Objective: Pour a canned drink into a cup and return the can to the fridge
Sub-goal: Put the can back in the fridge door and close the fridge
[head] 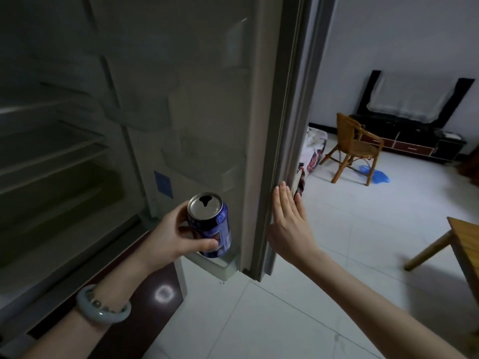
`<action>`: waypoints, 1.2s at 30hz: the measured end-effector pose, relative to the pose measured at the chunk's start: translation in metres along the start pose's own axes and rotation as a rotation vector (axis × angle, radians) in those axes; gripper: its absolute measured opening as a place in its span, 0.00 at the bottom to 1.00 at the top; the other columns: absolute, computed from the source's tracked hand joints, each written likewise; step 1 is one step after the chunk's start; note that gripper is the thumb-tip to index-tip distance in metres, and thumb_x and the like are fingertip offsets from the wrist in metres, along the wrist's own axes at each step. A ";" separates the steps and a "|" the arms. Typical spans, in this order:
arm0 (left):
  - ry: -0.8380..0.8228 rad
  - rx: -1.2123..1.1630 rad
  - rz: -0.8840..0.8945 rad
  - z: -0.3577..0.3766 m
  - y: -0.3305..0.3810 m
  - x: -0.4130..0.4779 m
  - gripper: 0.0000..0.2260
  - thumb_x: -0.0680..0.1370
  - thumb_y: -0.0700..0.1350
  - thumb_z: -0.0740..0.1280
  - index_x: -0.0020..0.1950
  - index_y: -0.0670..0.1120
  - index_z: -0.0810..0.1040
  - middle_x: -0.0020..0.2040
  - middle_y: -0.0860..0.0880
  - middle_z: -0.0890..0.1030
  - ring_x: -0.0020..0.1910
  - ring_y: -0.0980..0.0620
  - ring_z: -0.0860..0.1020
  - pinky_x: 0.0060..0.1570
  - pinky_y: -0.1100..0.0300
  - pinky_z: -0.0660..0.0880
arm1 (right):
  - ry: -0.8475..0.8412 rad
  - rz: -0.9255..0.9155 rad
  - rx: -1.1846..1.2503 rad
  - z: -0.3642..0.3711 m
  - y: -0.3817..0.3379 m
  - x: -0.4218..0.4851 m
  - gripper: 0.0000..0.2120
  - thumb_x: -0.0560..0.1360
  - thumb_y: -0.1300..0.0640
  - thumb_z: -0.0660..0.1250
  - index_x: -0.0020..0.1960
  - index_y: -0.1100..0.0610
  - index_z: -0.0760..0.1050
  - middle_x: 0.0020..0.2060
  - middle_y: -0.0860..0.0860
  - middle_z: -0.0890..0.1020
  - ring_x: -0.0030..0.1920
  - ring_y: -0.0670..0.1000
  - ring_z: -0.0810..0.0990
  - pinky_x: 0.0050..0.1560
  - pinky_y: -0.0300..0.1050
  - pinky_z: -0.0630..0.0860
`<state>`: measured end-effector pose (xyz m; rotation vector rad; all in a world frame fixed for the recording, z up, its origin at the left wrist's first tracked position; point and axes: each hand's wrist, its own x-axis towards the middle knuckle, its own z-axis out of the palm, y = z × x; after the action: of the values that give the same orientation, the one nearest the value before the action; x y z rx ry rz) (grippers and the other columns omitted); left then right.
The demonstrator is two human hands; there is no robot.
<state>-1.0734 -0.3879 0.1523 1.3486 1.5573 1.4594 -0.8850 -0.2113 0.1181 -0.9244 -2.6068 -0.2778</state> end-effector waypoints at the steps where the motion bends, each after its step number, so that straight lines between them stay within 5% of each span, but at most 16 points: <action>1: -0.010 -0.008 0.004 -0.002 -0.002 0.007 0.29 0.57 0.48 0.81 0.55 0.59 0.78 0.55 0.53 0.82 0.55 0.54 0.80 0.48 0.67 0.75 | 0.001 0.039 0.023 0.002 0.003 0.006 0.35 0.76 0.57 0.54 0.75 0.65 0.38 0.75 0.63 0.42 0.75 0.60 0.37 0.74 0.54 0.36; 7: 0.002 -0.026 0.023 -0.009 -0.017 0.050 0.32 0.55 0.48 0.81 0.57 0.53 0.77 0.54 0.52 0.82 0.55 0.53 0.80 0.51 0.62 0.76 | 0.005 0.237 0.233 0.014 0.023 0.046 0.40 0.76 0.54 0.61 0.76 0.62 0.39 0.76 0.58 0.45 0.76 0.55 0.40 0.70 0.49 0.33; 15: 0.048 -0.012 0.008 0.000 -0.030 0.109 0.34 0.53 0.50 0.80 0.57 0.50 0.76 0.53 0.50 0.82 0.55 0.53 0.80 0.55 0.59 0.75 | -0.066 0.300 0.463 0.035 0.071 0.098 0.45 0.74 0.56 0.67 0.76 0.56 0.37 0.77 0.53 0.43 0.76 0.52 0.43 0.76 0.55 0.46; 20: 0.073 0.017 -0.006 0.009 -0.035 0.149 0.33 0.53 0.49 0.81 0.56 0.51 0.76 0.52 0.53 0.83 0.52 0.57 0.80 0.49 0.66 0.75 | -0.053 0.308 0.571 0.061 0.102 0.136 0.48 0.71 0.57 0.68 0.76 0.51 0.36 0.77 0.51 0.49 0.75 0.55 0.53 0.74 0.58 0.51; 23: 0.106 0.018 -0.012 0.018 -0.037 0.173 0.30 0.55 0.43 0.80 0.55 0.52 0.76 0.50 0.56 0.83 0.51 0.59 0.80 0.46 0.69 0.74 | -0.046 0.275 0.676 0.075 0.122 0.160 0.47 0.70 0.60 0.67 0.76 0.50 0.37 0.77 0.50 0.49 0.75 0.55 0.55 0.71 0.51 0.57; 32: 0.233 0.095 -0.036 0.034 -0.033 0.223 0.31 0.55 0.49 0.80 0.56 0.54 0.76 0.51 0.60 0.82 0.52 0.62 0.79 0.46 0.73 0.72 | -0.106 0.145 0.907 0.106 0.173 0.224 0.47 0.70 0.66 0.66 0.76 0.49 0.38 0.76 0.45 0.46 0.71 0.39 0.48 0.70 0.39 0.47; 36: 0.281 0.112 -0.066 0.036 -0.035 0.233 0.32 0.54 0.53 0.80 0.56 0.54 0.76 0.51 0.59 0.82 0.51 0.60 0.79 0.47 0.70 0.73 | -0.101 0.113 0.921 0.115 0.183 0.246 0.47 0.70 0.66 0.65 0.76 0.49 0.38 0.77 0.47 0.46 0.74 0.43 0.48 0.71 0.40 0.48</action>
<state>-1.1187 -0.1535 0.1585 1.1790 1.8674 1.5950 -0.9766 0.1033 0.1220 -0.7219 -2.3177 0.9380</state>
